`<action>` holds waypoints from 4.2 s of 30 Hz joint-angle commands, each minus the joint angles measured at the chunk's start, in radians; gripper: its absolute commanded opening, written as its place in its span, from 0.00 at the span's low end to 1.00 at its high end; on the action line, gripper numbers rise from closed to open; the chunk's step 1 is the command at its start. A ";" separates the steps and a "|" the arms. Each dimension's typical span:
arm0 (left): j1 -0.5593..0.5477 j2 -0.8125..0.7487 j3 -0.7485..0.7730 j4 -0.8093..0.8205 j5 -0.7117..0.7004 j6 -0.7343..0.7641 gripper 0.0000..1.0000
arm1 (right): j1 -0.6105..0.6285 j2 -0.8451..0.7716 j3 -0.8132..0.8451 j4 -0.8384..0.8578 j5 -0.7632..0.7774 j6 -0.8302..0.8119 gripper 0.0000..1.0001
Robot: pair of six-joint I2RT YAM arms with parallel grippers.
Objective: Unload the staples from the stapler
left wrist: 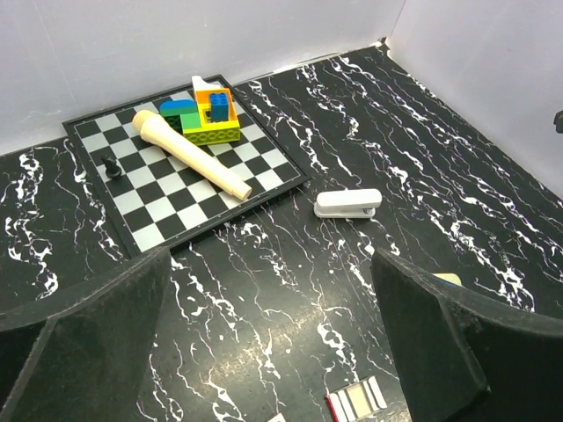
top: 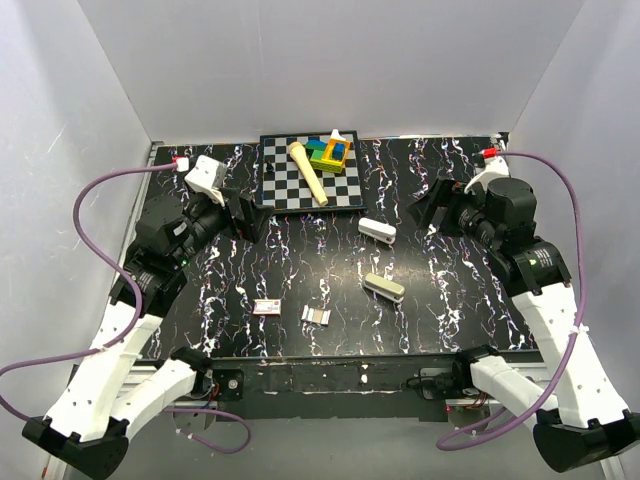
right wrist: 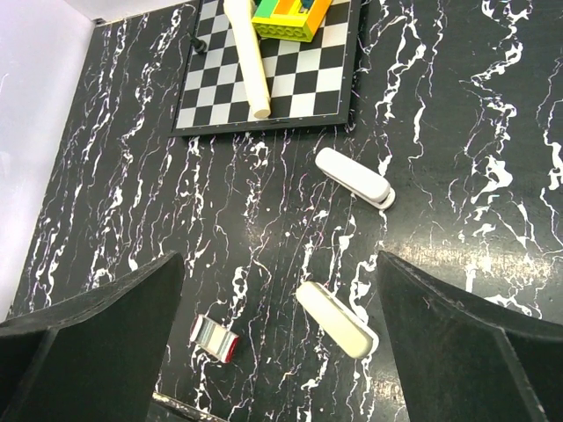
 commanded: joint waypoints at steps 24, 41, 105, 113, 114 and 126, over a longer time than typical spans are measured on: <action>-0.008 0.176 0.095 -0.073 0.245 0.078 0.98 | 0.077 0.043 -0.035 -0.100 -0.026 -0.086 0.93; -0.359 0.483 0.135 -0.082 0.177 0.225 0.98 | 0.175 0.020 -0.245 -0.178 -0.020 -0.029 0.88; -0.455 -0.193 -0.324 -0.021 0.140 -0.011 0.98 | 0.391 0.652 -0.150 -0.079 0.131 -0.679 0.66; -0.455 -0.183 -0.327 -0.024 0.143 -0.014 0.98 | 0.390 0.648 -0.141 -0.076 0.131 -0.682 0.50; -0.455 -0.181 -0.325 -0.024 0.145 -0.014 0.98 | 0.391 0.646 -0.141 -0.076 0.132 -0.684 0.47; -0.456 -0.198 -0.333 -0.026 0.154 -0.022 0.98 | 0.393 0.625 -0.092 -0.097 0.115 -0.704 0.32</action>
